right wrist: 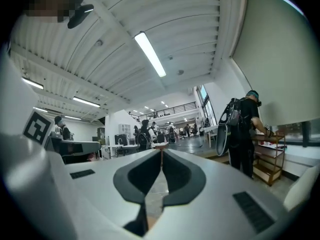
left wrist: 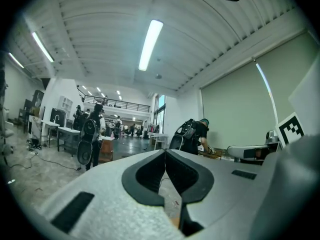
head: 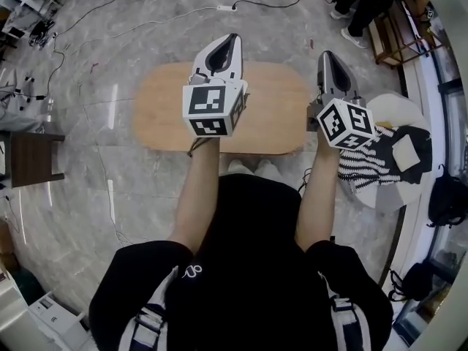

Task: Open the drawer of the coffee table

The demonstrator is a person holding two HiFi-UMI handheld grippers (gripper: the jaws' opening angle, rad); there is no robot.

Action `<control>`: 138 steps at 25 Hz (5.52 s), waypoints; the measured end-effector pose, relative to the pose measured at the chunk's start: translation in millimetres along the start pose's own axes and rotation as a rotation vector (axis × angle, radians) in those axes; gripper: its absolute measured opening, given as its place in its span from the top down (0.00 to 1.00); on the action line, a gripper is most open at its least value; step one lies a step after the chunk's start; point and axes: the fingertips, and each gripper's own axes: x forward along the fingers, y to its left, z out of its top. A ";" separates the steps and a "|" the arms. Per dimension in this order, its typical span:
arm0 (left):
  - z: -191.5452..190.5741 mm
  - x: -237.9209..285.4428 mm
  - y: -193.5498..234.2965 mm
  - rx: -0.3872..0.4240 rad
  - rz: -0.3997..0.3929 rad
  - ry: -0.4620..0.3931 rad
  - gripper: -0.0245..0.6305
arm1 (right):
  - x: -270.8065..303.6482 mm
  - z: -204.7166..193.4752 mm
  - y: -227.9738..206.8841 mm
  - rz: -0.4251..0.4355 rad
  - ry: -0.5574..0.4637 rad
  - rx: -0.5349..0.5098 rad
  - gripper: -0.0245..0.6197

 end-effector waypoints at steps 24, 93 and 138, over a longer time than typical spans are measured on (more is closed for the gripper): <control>-35.1 -0.3 51.1 -0.112 0.112 0.031 0.95 | 50.7 -37.9 19.2 0.132 0.109 0.011 0.94; -508.6 -183.7 45.3 -0.408 0.201 0.805 0.95 | -144.8 -467.6 -3.5 0.164 0.838 0.191 0.94; -759.7 -236.3 44.9 -0.159 0.014 1.231 0.71 | -237.0 -706.8 -107.1 0.330 1.353 -0.306 0.71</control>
